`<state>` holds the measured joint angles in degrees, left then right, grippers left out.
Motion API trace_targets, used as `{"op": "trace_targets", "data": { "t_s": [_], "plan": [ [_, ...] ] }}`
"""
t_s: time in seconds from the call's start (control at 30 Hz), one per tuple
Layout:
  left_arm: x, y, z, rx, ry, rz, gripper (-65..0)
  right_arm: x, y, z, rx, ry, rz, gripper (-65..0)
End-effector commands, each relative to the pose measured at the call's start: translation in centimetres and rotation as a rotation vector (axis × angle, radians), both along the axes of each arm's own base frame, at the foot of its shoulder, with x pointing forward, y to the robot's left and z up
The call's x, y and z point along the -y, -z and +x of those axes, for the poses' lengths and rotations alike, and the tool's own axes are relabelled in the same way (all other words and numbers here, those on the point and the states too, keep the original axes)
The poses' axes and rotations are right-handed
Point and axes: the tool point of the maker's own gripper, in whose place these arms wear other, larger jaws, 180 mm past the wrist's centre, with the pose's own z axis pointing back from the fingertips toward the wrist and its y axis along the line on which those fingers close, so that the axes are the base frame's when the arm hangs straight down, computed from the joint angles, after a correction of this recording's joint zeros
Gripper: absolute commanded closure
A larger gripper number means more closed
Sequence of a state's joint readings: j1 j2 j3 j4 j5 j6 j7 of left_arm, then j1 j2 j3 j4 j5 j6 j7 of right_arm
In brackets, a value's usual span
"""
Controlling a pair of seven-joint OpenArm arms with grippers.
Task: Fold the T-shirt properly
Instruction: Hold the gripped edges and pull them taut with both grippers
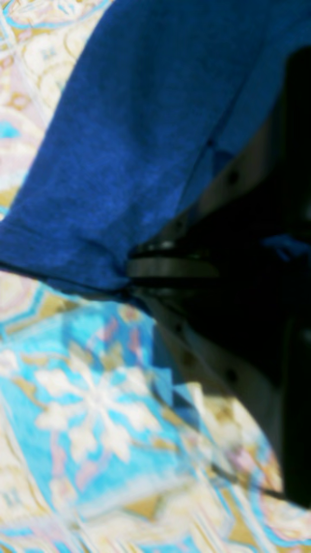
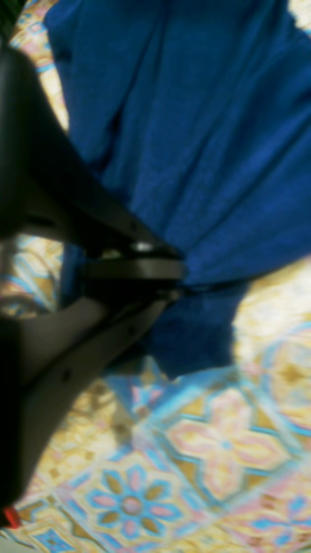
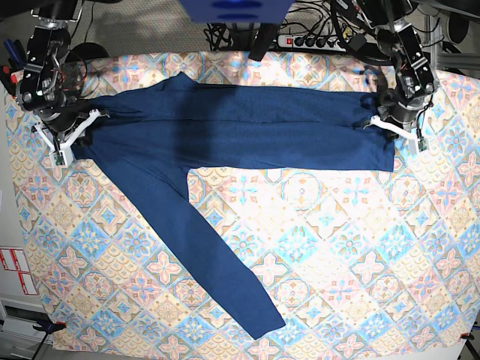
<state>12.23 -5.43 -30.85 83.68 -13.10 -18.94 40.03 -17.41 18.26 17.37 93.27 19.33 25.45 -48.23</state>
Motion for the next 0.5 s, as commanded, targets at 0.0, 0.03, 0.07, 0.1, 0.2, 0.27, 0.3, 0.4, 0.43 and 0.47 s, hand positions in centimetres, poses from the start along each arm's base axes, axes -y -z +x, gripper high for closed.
{"op": "trace_targets", "data": {
  "t_s": [0.0, 0.03, 0.07, 0.1, 0.2, 0.27, 0.3, 0.4, 0.43, 0.47],
  "plan": [
    [-0.4, -0.9, 0.7, 0.034, 0.001, 0.013, -1.8, 0.6, -1.3, 1.0, 0.045, -0.005, -0.018, -1.1],
    [-0.5, -0.7, 0.4, 0.029, -0.002, 0.015, -4.2, 0.6, -1.3, 1.0, 0.046, -0.005, -0.018, -1.1],
    [-0.5, -0.5, 0.1, 0.020, -0.003, 0.014, -6.9, 0.6, -1.3, 1.0, 0.046, -0.005, -0.018, -1.1],
    [-0.5, -0.4, -0.2, 0.010, -0.002, 0.011, -10.0, 0.7, -1.3, 1.0, 0.047, -0.004, -0.018, -1.2],
    [-0.2, -0.1, -0.5, -0.024, 0.002, -0.006, -17.6, 0.7, -1.3, 1.0, 0.047, -0.002, -0.020, -3.9],
    [-0.1, 0.0, -0.6, -0.031, 0.003, -0.009, -20.8, 0.9, -1.3, 1.0, 0.048, 0.002, -0.021, -9.0],
    [-0.1, 0.0, -0.6, -0.030, 0.003, -0.011, -22.4, 0.9, -1.4, 1.1, 0.050, 0.005, -0.022, -12.0],
    [-0.2, 0.0, -0.6, -0.029, -0.001, -0.011, -25.0, 0.9, -1.5, 1.2, 0.055, 0.008, -0.022, -20.1],
    [-0.2, -0.1, -0.6, -0.026, -0.003, -0.012, -25.5, 0.9, -1.5, 1.2, 0.056, 0.008, -0.022, -21.6],
    [-0.3, -0.1, -0.6, -0.024, -0.004, -0.012, -25.9, 1.0, -1.6, 1.2, 0.060, 0.009, -0.022, -22.3]
  ]
}}
